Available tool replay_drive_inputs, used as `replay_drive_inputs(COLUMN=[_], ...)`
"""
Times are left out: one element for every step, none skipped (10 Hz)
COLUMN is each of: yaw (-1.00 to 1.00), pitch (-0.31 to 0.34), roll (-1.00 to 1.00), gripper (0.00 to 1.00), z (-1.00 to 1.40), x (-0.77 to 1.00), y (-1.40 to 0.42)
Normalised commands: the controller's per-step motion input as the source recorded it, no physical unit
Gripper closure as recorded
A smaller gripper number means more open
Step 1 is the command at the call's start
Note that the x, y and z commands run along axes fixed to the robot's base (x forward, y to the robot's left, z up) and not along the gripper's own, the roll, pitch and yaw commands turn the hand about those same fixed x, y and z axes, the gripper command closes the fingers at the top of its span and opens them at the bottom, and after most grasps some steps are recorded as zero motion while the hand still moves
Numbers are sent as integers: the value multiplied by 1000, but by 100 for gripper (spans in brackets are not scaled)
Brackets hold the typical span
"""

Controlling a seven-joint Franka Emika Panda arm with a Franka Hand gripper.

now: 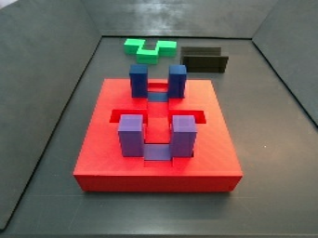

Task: Pick up the yellow object. Move up. Move to above the board. Insert the yellow object.
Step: Insert the yellow object.

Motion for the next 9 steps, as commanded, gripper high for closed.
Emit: replay_drive_inputs(yaw=[-89, -57, -34, -17, 0, 0, 86, 106, 94], pitch=[-7, -13, -21, -24, -26, -17, -6, -6, -1], roll=[-204, -169, -153, -130, -59, -34, -3, 0, 86], gripper=[100, 100, 100, 100, 100, 100, 100, 100, 100], z=[-260, -337, -414, -423, -540, -597, -614, -617, -634], x=[34, 26, 0, 6, 103, 257, 349, 340, 291], y=[-151, -209, -214, -214, -106, 0, 40, 26, 0])
